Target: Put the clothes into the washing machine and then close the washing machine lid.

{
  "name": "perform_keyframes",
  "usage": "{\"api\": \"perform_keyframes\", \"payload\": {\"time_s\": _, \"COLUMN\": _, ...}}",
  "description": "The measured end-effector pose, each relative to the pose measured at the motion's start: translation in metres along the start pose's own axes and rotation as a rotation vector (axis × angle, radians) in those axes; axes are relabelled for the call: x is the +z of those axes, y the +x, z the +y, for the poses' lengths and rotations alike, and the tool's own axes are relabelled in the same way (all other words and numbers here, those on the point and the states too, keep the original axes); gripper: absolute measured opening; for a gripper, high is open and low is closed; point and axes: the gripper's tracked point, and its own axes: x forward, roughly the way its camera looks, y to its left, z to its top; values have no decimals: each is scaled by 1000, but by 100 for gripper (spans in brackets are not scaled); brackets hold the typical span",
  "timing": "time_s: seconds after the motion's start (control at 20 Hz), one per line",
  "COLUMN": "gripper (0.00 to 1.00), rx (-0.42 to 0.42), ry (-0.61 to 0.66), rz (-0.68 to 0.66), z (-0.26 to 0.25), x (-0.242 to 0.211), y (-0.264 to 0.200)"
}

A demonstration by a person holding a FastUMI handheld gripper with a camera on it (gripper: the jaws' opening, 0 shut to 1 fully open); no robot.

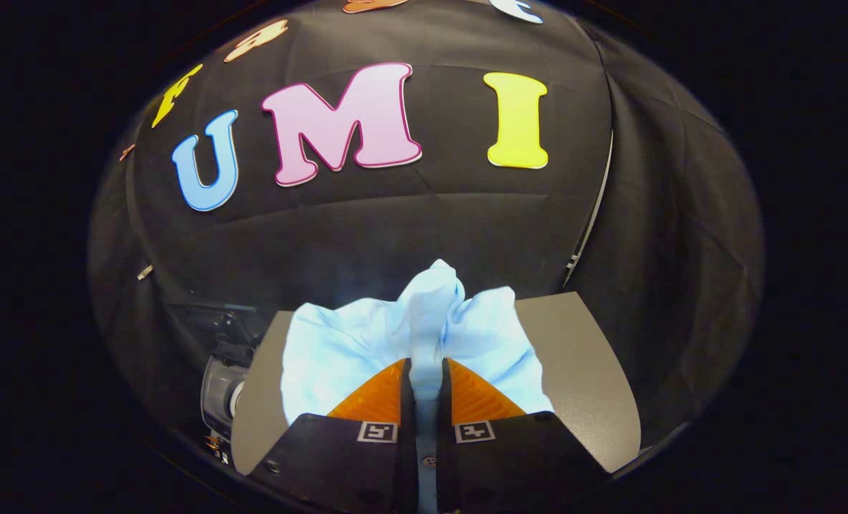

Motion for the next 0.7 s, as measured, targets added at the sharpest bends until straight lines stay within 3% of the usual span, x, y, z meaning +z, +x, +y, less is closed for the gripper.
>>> {"api": "perform_keyframes", "payload": {"time_s": 0.35, "gripper": 14, "rx": 24, "ry": -43, "rz": -228, "z": 39, "x": 72, "y": -88}}
{"api": "perform_keyframes", "payload": {"time_s": 0.7, "gripper": 14, "rx": 144, "ry": -34, "rz": -328, "z": 126, "x": 116, "y": -142}}
